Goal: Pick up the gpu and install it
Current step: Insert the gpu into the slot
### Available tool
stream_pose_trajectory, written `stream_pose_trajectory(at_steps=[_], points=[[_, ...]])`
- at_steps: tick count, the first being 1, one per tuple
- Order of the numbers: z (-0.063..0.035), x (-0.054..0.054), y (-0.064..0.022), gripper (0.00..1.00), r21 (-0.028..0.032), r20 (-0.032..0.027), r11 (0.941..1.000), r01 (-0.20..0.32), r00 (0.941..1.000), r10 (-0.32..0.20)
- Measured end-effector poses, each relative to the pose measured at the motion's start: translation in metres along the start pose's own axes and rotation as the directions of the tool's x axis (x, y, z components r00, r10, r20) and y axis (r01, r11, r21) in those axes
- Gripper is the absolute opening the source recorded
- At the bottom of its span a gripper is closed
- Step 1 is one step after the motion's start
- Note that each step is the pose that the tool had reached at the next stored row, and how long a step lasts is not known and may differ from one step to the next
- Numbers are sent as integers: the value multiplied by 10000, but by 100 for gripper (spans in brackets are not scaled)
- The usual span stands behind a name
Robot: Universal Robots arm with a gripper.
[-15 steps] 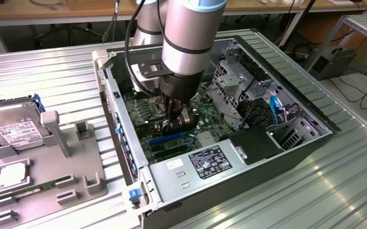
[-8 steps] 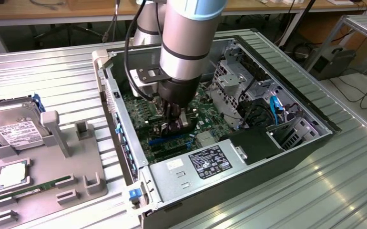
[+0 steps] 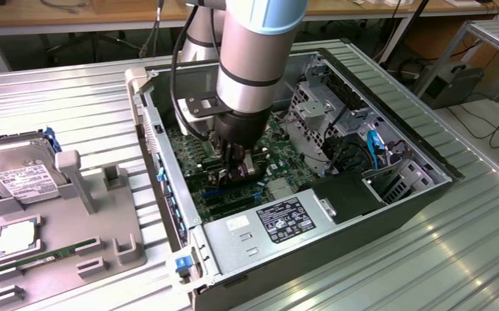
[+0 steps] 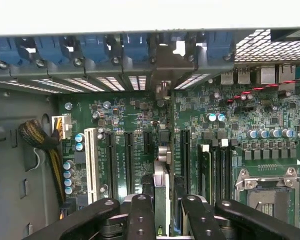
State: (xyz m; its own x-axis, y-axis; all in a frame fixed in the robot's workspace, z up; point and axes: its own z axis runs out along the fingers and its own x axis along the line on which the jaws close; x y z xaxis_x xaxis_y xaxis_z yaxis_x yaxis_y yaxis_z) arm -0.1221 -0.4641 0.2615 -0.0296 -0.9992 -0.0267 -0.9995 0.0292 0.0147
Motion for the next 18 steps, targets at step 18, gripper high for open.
stream_pose_trajectory(at_steps=[18], points=[[7,-28,7,26,-8,260,10000,88,9996,-88]])
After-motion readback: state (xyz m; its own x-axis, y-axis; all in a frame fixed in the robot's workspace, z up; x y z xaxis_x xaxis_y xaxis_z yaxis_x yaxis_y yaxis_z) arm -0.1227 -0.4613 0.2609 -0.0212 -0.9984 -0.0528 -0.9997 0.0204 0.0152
